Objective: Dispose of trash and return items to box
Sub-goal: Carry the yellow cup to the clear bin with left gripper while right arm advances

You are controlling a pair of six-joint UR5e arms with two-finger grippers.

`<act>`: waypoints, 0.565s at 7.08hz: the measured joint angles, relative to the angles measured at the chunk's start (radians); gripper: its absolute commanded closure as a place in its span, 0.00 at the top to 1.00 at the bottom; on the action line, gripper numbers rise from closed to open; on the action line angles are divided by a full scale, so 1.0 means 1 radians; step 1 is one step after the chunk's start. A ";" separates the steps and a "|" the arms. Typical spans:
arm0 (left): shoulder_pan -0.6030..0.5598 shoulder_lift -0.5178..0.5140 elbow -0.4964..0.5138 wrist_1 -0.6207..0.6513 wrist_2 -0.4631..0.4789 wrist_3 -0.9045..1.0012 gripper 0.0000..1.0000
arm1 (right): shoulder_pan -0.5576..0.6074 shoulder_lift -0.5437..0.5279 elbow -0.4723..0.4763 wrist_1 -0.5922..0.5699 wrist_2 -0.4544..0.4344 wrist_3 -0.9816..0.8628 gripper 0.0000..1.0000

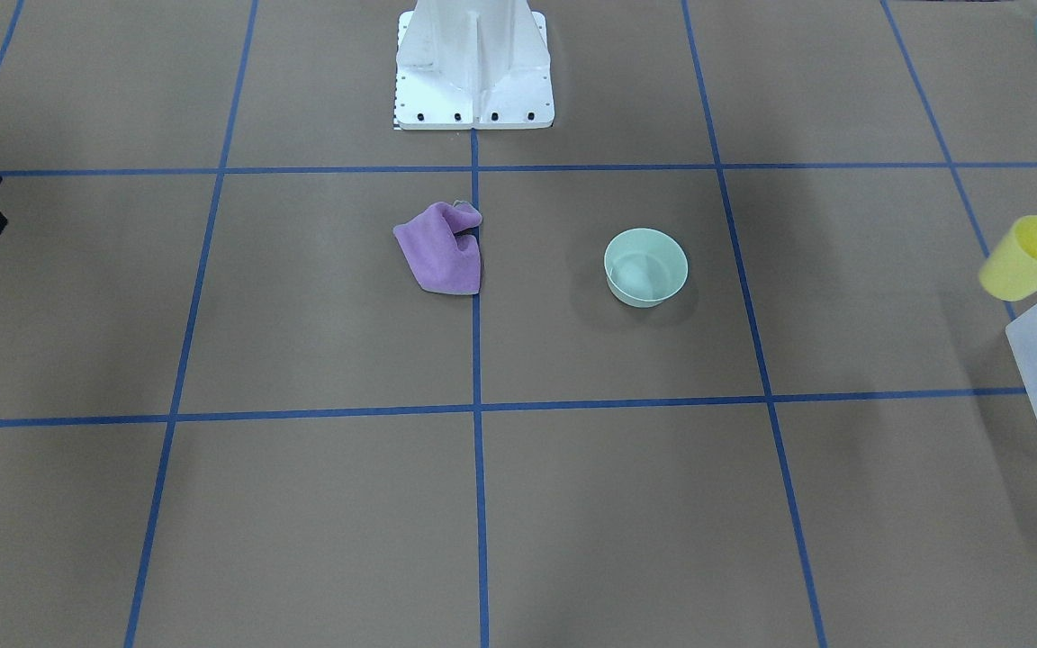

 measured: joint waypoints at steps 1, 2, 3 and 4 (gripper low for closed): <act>-0.074 -0.083 0.083 0.098 0.002 0.146 0.00 | -0.072 0.038 0.001 0.000 -0.059 0.082 1.00; -0.122 -0.152 0.197 0.131 0.004 0.251 0.00 | -0.151 0.077 0.000 -0.003 -0.125 0.160 1.00; -0.146 -0.206 0.327 0.114 0.005 0.322 0.00 | -0.222 0.109 -0.003 -0.007 -0.186 0.223 1.00; -0.153 -0.243 0.465 0.034 0.005 0.357 0.00 | -0.270 0.129 -0.004 -0.009 -0.227 0.266 1.00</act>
